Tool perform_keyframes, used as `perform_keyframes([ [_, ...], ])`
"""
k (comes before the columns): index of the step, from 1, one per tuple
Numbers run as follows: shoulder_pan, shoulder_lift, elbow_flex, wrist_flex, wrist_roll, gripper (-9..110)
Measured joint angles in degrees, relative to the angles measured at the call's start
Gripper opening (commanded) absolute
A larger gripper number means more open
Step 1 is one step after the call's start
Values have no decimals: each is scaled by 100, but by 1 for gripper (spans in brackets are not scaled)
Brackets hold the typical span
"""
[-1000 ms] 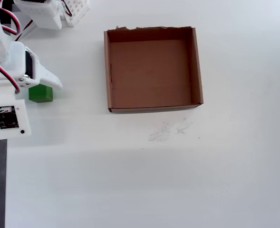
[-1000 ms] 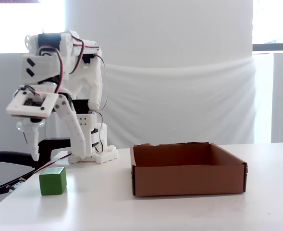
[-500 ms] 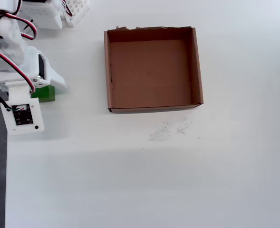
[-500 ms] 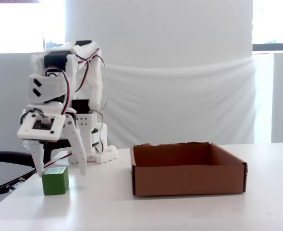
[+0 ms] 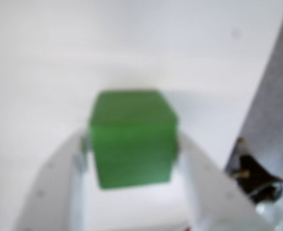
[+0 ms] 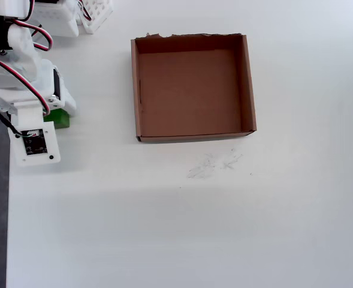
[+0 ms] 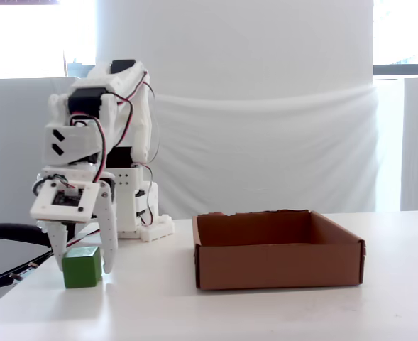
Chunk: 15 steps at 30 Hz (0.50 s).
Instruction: Grasp a green cube and put it in a box.
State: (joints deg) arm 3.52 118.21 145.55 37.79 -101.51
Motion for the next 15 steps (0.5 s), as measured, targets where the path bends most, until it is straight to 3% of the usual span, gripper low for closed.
perform_keyframes([
  [15,0,202,193,-158,0,16],
])
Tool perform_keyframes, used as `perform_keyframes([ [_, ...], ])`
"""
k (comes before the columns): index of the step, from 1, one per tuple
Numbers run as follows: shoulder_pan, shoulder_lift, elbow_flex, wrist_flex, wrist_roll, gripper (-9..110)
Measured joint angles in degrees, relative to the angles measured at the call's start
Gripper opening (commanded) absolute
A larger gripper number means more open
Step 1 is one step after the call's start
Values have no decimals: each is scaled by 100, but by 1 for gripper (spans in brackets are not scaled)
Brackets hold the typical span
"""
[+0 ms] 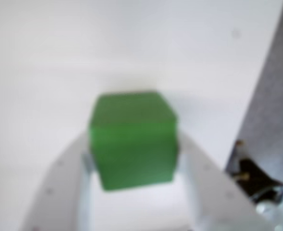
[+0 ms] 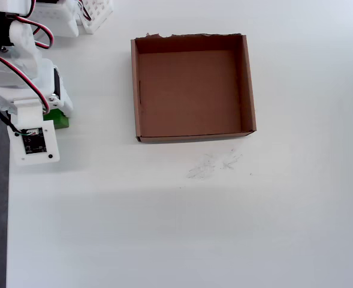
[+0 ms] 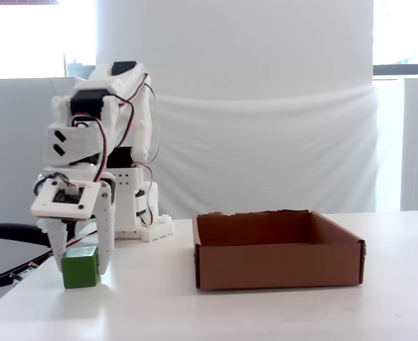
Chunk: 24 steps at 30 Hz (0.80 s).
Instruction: Grasp a green cube and put it in a box.
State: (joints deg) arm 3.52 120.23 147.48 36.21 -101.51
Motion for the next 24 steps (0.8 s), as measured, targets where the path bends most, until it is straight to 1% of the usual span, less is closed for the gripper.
perform_keyframes([
  [7,0,0,0,26,0,15],
  [10,-35,0,-114,255,0,15],
  [11,-158,0,-352,554,167,15],
  [12,-167,0,-378,580,185,15],
  [13,-387,0,-853,1046,492,15],
  [15,-475,0,-1020,1187,606,14],
  [16,-729,-97,-1485,1547,1028,14],
  [19,-993,-167,-1907,1775,1397,14],
  [22,-1362,-378,-2487,2065,1951,14],
  [23,-1635,-519,-2874,2241,2355,14],
  [24,-1670,-527,-2909,2259,2408,14],
])
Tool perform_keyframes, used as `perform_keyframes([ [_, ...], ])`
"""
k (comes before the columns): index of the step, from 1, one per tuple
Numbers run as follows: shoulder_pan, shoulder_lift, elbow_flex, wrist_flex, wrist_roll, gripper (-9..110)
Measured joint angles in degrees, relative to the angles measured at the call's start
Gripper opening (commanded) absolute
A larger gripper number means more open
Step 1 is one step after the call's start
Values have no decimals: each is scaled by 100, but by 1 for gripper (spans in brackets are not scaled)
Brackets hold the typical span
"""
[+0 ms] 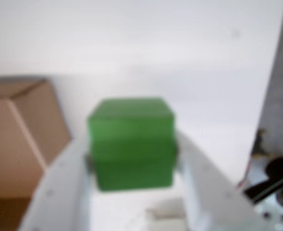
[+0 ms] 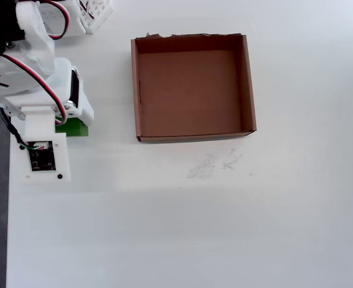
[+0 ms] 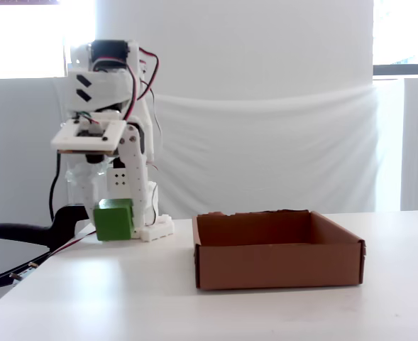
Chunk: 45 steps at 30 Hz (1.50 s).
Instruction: Grasp a green cube and put it in a box.
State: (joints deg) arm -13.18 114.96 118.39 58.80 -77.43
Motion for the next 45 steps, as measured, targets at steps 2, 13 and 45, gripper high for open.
perform_keyframes([
  [2,-527,-132,-457,105,756,14],
  [13,-2452,-202,-563,-158,2777,15],
  [45,-4025,-861,1327,-1415,3120,27],
])
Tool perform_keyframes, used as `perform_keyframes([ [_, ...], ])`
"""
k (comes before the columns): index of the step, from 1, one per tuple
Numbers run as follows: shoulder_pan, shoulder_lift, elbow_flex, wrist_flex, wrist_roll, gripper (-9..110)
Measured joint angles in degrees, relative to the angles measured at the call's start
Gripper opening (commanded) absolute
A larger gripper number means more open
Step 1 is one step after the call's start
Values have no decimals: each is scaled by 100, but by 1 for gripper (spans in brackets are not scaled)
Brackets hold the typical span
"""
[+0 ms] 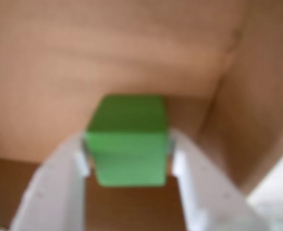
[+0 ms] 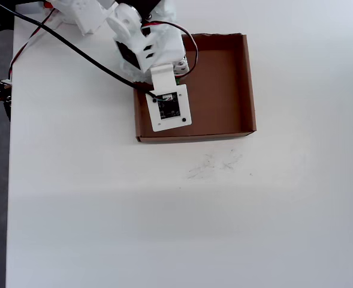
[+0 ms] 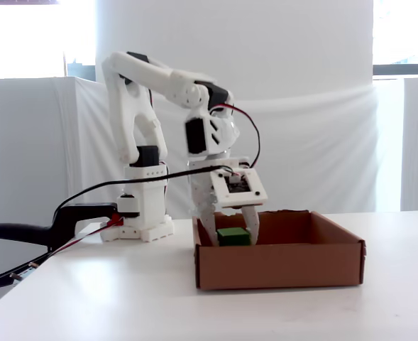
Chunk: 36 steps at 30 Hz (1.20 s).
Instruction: Grasp a green cube and put it in a box.
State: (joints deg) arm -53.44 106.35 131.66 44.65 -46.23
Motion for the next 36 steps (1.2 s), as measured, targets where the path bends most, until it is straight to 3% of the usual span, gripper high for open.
perform_keyframes([
  [7,712,220,-984,1116,-114,29],
  [16,2347,1397,-1494,1696,-1731,25],
  [19,3199,2188,-817,1564,-2461,24],
  [25,3832,3384,756,1397,-2971,20],
  [36,4201,5660,2839,1591,-3419,20],
])
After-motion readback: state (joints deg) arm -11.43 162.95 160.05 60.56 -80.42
